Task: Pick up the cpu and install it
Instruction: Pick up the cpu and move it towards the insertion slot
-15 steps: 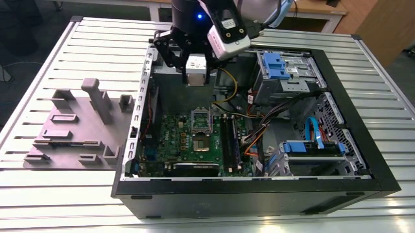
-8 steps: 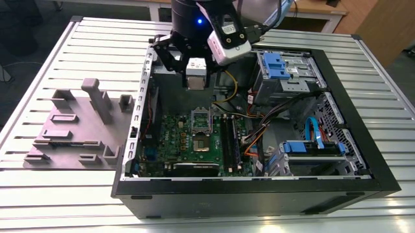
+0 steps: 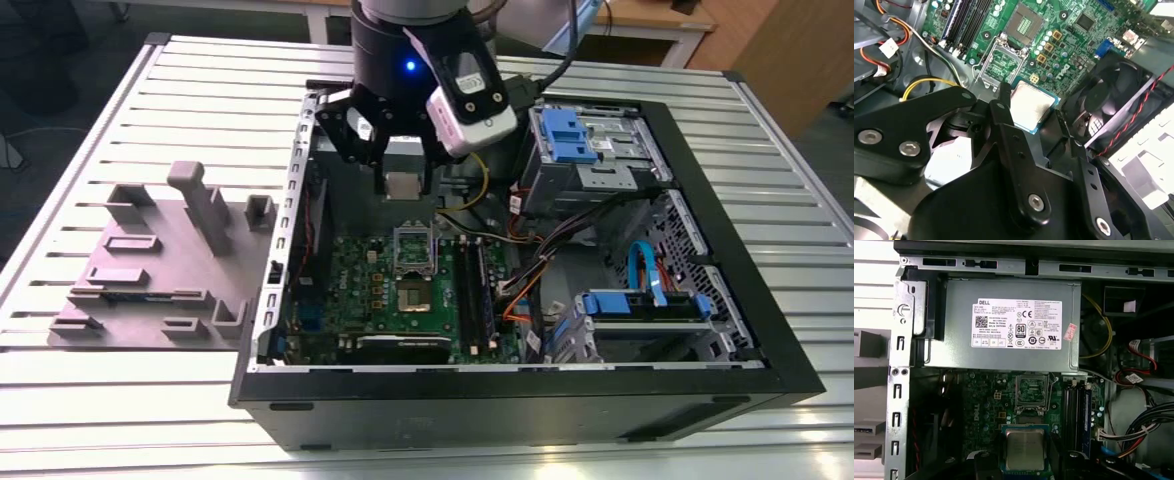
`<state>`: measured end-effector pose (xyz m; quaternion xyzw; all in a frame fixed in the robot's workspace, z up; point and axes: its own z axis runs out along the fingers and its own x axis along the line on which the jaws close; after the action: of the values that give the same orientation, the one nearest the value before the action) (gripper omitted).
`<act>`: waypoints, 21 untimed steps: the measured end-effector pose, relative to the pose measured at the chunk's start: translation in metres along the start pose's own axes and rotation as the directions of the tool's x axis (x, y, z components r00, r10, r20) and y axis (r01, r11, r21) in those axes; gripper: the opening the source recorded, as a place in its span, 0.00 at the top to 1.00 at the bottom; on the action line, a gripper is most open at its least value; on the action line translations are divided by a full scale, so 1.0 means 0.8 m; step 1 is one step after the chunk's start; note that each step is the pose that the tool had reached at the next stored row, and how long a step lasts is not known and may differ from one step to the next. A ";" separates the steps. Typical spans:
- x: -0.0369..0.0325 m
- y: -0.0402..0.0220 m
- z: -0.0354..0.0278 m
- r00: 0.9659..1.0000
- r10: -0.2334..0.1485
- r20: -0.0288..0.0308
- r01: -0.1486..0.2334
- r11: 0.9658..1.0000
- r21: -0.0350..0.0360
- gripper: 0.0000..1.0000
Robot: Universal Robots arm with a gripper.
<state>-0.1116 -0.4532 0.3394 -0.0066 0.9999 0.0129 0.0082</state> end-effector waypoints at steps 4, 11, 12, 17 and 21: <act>0.0002 -0.0034 0.0043 1.000 0.000 0.000 0.000 1.000 0.000 0.53; 0.0002 -0.0037 0.0071 1.000 0.000 0.000 0.000 1.000 0.000 0.53; 0.0002 -0.0041 0.0094 1.000 0.000 0.000 0.000 1.000 0.000 0.53; 0.0004 -0.0058 0.0206 1.000 0.000 0.000 0.000 1.000 0.000 0.53; 0.0005 -0.0081 0.0283 1.000 0.000 0.000 0.000 1.000 0.000 0.53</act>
<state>-0.1115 -0.4591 0.3166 -0.0066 0.9999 0.0129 0.0082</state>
